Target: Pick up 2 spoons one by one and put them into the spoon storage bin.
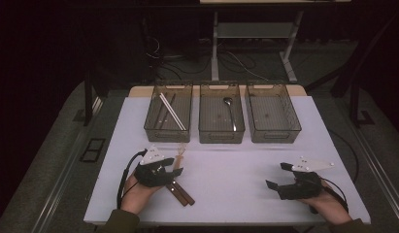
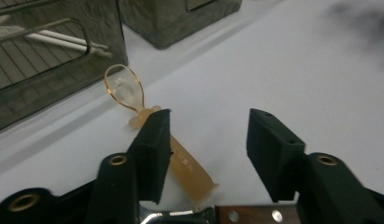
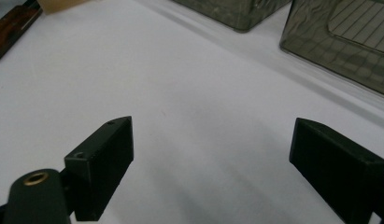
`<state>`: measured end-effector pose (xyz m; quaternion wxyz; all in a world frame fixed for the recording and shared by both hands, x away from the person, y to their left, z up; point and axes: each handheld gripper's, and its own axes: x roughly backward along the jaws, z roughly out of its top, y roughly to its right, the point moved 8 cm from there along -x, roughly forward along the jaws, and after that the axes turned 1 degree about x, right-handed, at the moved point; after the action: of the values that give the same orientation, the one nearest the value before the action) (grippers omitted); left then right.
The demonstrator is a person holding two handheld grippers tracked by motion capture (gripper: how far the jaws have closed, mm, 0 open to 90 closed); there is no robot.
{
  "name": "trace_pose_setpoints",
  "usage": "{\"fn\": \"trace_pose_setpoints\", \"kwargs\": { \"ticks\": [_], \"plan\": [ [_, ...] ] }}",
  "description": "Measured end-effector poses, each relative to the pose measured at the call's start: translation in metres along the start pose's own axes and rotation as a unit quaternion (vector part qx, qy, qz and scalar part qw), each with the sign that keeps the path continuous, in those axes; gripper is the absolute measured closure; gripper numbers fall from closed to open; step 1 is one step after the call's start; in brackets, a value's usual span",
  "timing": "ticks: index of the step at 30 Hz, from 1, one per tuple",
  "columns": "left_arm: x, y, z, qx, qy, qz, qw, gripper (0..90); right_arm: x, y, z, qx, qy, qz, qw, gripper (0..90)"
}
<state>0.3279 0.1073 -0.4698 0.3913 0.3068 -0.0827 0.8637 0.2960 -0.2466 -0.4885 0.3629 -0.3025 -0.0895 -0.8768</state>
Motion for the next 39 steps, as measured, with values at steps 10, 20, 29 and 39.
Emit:
{"fn": "trace_pose_setpoints", "kwargs": {
  "ticks": [10, 20, 29, 39],
  "plan": [
    [-0.026, -0.028, 0.017, 0.021, -0.025, 0.048, 0.9983, 82.7, -0.002, -0.001, -0.001, 0.005, -0.005, 0.001, 1.0, 13.5],
    [-0.052, -0.047, 0.015, 0.024, -0.068, 0.066, 0.9952, 89.1, -0.002, -0.002, -0.002, 0.012, -0.007, 0.001, 0.9999, 13.6],
    [-0.058, -0.047, 0.011, 0.023, -0.086, 0.063, 0.994, 89.1, -0.003, -0.002, -0.002, 0.015, -0.009, 0.001, 0.9998, 13.6],
    [-0.067, -0.028, 0.016, -0.006, -0.084, 0.022, 0.9962, 89.1, -0.003, -0.002, -0.002, 0.016, -0.01, 0.0, 0.9998, 13.6]
  ]
}}
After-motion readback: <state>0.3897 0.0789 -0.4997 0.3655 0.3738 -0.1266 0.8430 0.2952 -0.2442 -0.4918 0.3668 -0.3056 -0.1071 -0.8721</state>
